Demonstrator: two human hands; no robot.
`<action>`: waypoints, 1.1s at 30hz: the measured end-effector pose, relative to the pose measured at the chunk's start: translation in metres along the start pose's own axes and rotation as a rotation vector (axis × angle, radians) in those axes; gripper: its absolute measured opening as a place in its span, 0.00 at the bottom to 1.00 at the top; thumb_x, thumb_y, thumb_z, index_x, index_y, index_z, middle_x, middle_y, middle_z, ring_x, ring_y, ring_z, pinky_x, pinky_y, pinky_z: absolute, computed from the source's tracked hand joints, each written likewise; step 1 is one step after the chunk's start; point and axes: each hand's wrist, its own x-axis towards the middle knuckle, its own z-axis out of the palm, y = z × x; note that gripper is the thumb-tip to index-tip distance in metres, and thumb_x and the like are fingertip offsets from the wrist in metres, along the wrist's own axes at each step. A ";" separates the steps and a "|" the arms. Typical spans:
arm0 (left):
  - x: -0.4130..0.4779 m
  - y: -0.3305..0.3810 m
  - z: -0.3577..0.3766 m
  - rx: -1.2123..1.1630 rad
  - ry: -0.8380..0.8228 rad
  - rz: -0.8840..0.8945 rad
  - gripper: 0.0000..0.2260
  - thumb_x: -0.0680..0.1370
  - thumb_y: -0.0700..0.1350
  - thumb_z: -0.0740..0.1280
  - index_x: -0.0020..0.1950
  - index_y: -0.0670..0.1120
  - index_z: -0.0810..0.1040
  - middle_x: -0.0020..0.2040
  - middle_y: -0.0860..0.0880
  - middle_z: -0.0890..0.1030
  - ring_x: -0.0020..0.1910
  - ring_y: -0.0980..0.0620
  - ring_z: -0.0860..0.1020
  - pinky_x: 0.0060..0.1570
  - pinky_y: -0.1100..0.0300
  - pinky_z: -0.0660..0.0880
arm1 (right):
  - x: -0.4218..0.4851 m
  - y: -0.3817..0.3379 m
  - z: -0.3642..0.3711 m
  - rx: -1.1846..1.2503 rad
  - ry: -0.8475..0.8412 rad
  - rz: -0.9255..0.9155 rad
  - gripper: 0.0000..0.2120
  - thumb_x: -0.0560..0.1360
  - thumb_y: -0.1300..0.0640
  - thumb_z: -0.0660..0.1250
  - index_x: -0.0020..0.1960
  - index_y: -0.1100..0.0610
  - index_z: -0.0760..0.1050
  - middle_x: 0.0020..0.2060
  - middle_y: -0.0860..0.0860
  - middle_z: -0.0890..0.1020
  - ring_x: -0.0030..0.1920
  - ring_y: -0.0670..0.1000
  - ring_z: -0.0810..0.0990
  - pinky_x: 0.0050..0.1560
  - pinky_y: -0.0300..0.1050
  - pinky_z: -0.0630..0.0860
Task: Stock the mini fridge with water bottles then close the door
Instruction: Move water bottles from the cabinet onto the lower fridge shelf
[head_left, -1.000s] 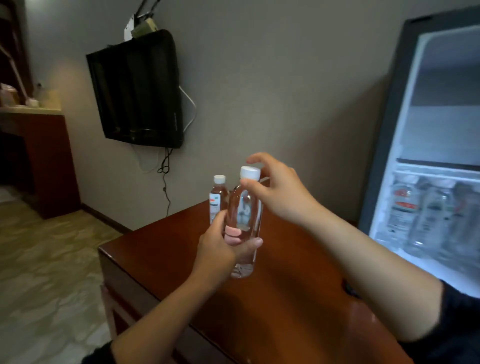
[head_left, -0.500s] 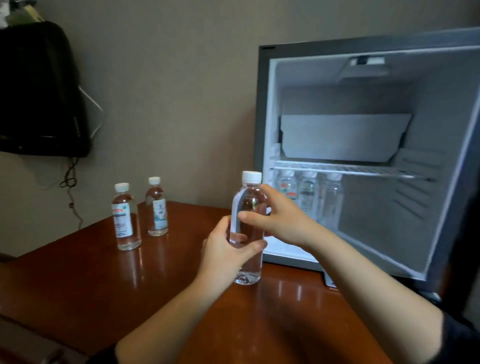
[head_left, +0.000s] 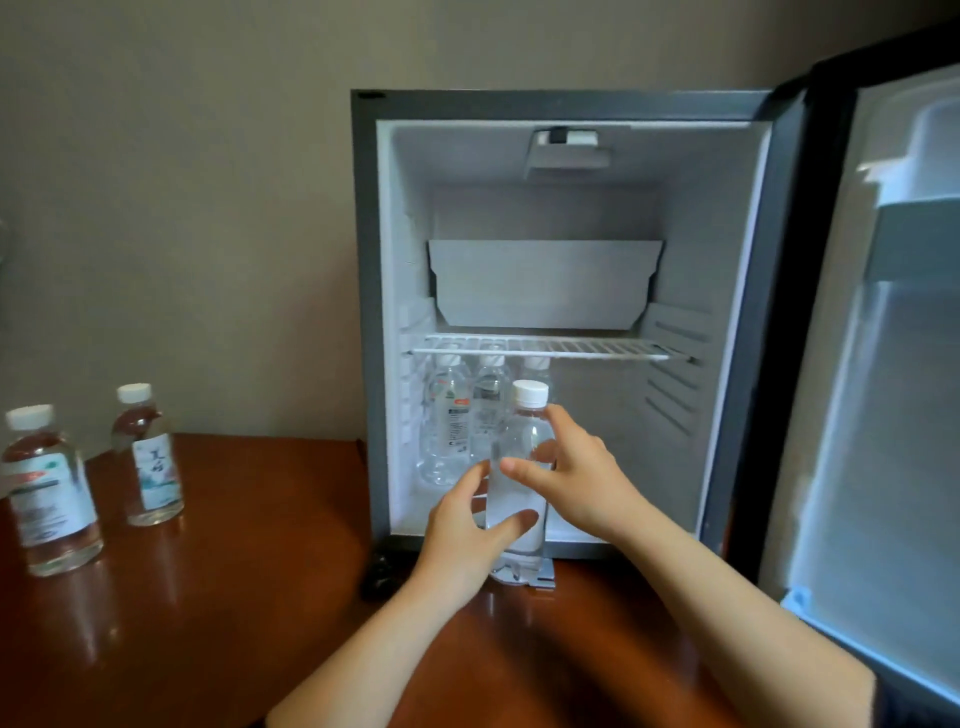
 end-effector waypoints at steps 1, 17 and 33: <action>0.003 0.000 0.007 0.003 -0.002 0.002 0.26 0.70 0.48 0.74 0.67 0.53 0.71 0.58 0.56 0.78 0.59 0.56 0.75 0.56 0.61 0.73 | 0.000 0.004 -0.003 -0.015 0.011 0.024 0.28 0.73 0.44 0.68 0.69 0.47 0.64 0.50 0.52 0.77 0.54 0.56 0.76 0.55 0.48 0.72; 0.033 -0.009 0.073 0.006 -0.142 0.019 0.30 0.75 0.47 0.68 0.74 0.57 0.59 0.69 0.57 0.69 0.66 0.60 0.69 0.61 0.65 0.67 | 0.023 0.058 -0.029 0.016 0.149 0.124 0.22 0.74 0.56 0.69 0.65 0.55 0.66 0.54 0.47 0.78 0.58 0.51 0.77 0.48 0.38 0.68; 0.103 -0.012 0.042 0.964 -0.020 0.470 0.31 0.79 0.52 0.59 0.76 0.56 0.44 0.74 0.54 0.32 0.72 0.54 0.30 0.71 0.53 0.35 | 0.078 0.084 -0.027 -0.033 0.121 0.335 0.27 0.76 0.51 0.66 0.70 0.47 0.59 0.63 0.52 0.76 0.59 0.57 0.77 0.51 0.46 0.73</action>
